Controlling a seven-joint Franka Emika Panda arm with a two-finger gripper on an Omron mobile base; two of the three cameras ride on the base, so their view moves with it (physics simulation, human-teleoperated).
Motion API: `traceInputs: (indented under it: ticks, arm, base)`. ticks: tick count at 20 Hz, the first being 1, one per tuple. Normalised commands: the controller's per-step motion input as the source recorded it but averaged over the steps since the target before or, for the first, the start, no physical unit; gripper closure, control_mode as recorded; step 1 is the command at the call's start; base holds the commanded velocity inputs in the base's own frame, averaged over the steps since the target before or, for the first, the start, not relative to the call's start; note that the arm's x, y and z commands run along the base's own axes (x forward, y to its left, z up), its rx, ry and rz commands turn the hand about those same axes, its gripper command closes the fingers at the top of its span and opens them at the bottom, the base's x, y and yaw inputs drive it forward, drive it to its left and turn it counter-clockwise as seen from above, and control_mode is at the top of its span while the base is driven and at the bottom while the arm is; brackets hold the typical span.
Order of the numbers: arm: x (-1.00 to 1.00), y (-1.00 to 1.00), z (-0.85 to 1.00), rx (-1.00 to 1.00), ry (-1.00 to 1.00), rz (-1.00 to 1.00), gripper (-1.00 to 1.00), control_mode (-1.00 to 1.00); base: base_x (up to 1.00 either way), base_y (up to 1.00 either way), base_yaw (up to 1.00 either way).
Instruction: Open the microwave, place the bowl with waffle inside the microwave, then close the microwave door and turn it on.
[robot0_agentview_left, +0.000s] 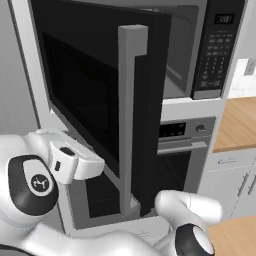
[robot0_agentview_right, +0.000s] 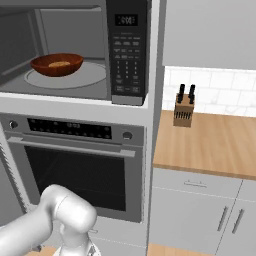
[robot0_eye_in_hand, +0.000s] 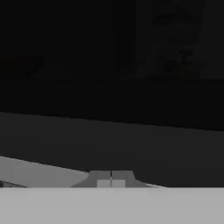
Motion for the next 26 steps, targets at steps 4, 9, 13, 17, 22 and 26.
traceInputs:
  ticks: [4,9,13,17,22,26]
  arm:
    - [0.3,-1.0,0.0,-0.18,-0.08,-0.05,1.0,-1.0]
    - [0.45,-0.91,0.11,-0.09,-0.15,0.0,1.0,-1.0]
    - [0.75,-0.4,0.45,-0.01,-0.18,0.01,1.0,-1.0]
    - [0.71,-0.02,0.92,0.03,-0.15,0.07,1.0,-1.0]
    - [0.66,0.0,0.97,0.12,-0.06,0.11,1.0,-1.0]
    - [0.92,-0.11,0.21,0.06,0.04,0.11,1.0,-1.0]
  base:
    - [0.0,0.0,0.0]
    - [0.0,0.0,0.0]
    - [0.0,0.0,0.0]
    - [0.0,0.0,0.0]
    - [0.0,0.0,0.0]
    - [0.0,0.0,0.0]
